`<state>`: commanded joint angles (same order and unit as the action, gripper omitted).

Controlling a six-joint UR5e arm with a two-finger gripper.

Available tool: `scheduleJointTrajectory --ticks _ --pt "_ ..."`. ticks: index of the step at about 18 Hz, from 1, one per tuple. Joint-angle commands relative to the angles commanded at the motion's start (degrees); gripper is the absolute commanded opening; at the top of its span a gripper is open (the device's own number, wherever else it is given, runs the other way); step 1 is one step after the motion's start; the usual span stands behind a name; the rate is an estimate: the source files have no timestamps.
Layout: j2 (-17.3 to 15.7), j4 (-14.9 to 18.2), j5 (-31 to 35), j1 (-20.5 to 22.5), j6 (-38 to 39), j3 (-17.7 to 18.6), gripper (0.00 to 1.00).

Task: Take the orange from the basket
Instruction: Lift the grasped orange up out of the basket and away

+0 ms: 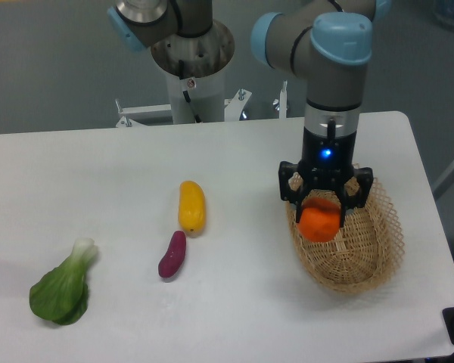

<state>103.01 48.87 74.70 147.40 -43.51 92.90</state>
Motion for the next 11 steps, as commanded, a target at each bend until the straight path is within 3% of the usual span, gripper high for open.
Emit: scheduleJointTrajectory --ticks 11 --pt "-0.7 0.44 1.23 -1.68 0.09 0.44 0.63"
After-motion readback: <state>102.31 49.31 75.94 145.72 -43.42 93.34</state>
